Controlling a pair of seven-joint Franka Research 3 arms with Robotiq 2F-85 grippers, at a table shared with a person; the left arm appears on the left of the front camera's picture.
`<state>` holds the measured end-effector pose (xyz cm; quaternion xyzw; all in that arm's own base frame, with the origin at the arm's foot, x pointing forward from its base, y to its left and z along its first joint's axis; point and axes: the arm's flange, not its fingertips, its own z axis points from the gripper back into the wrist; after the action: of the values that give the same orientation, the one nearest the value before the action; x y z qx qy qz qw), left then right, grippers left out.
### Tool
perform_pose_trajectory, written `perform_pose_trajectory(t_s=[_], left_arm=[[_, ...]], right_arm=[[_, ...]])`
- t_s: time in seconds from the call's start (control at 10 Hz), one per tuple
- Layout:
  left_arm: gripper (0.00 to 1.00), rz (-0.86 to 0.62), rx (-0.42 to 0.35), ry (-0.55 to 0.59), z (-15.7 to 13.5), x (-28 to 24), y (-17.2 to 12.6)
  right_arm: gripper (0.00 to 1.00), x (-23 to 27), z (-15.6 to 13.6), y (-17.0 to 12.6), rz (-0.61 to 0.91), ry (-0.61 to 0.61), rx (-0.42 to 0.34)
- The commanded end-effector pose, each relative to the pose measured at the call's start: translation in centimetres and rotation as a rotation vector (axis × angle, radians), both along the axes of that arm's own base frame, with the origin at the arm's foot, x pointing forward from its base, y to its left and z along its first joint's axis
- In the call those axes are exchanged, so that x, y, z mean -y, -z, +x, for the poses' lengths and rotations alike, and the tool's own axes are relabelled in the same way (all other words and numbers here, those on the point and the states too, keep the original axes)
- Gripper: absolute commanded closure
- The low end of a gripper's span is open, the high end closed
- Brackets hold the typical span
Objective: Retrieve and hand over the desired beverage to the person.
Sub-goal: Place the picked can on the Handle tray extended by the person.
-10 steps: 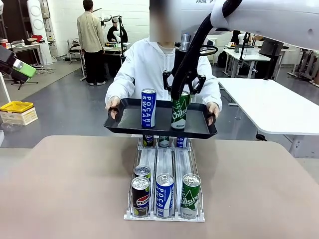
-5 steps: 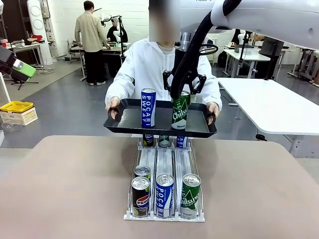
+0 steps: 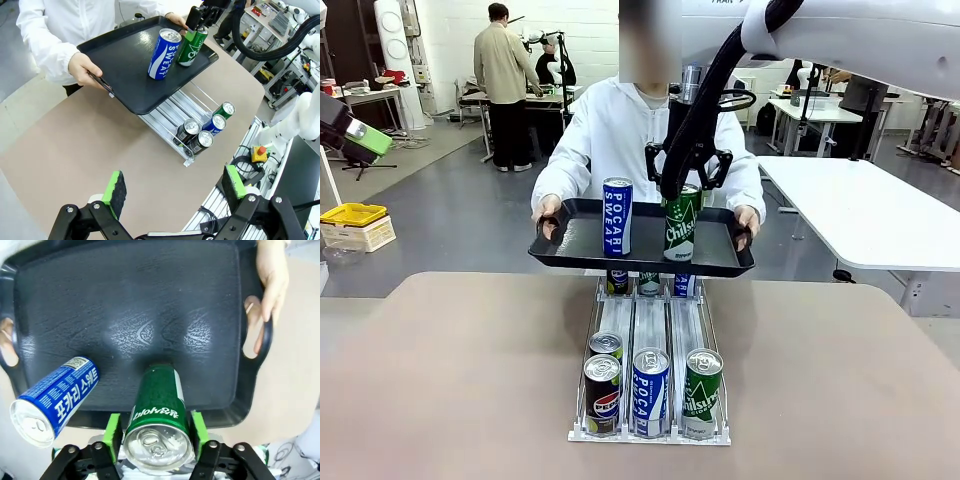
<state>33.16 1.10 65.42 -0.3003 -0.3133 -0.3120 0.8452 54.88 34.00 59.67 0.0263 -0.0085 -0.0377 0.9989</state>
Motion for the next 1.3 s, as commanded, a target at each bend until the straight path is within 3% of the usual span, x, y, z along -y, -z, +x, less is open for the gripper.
perform_pose_trajectory(t_s=[0.0, 0.7, 0.9, 1.2], left_arm=[[0.0, -0.013, 0.018, 0.018, 0.1, -0.2, 0.0], [0.0, -0.013, 0.018, 0.018, 0.1, -0.2, 0.0], [0.0, -0.013, 0.018, 0.018, 0.1, -0.2, 0.0], [0.0, -0.013, 0.018, 0.018, 0.1, -0.2, 0.0]], right_arm=[[0.0, -0.4, 0.7, -0.8, -0.014, -0.021, -0.01], [0.0, -0.4, 0.6, -0.8, -0.015, -0.02, -0.012], [0.0, 0.7, -2.4, -3.6, -0.033, 0.003, 0.018], [0.0, 4.6, -10.0, -7.5, -0.011, 0.047, 0.056]])
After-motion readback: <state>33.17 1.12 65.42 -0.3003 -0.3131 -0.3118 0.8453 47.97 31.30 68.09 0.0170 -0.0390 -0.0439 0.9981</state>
